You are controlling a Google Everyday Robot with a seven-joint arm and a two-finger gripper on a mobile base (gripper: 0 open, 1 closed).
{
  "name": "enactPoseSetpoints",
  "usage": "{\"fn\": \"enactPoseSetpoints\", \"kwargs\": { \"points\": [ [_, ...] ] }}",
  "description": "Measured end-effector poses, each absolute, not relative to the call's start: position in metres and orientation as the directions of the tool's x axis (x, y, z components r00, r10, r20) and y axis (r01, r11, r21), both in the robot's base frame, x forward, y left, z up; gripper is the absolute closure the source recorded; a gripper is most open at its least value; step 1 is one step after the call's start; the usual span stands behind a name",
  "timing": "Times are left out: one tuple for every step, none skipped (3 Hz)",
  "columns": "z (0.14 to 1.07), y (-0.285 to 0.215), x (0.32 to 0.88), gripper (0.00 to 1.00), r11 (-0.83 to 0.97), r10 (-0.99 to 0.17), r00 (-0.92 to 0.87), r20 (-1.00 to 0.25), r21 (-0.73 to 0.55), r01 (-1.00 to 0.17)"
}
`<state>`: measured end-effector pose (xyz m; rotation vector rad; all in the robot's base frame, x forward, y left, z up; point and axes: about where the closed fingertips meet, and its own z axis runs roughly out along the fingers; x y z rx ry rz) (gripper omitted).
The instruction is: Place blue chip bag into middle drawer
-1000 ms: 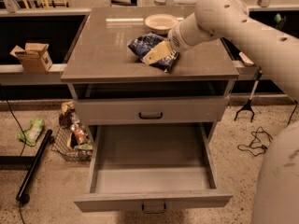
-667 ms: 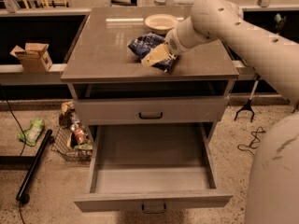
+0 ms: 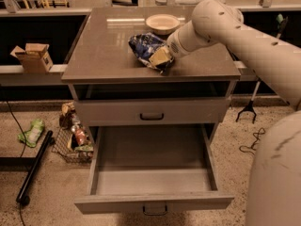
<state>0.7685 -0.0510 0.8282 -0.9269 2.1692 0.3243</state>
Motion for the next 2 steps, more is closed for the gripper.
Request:
{"fn": "enactPoseSetpoints", "kwargs": {
  "points": [
    [0.842,-0.074,0.754,0.72,0.729,-0.463,-0.452,-0.763,-0.037,-0.684],
    [0.873,-0.108,0.719,0.95,0.76,-0.409,-0.418,-0.811,-0.049,-0.648]
  ]
}}
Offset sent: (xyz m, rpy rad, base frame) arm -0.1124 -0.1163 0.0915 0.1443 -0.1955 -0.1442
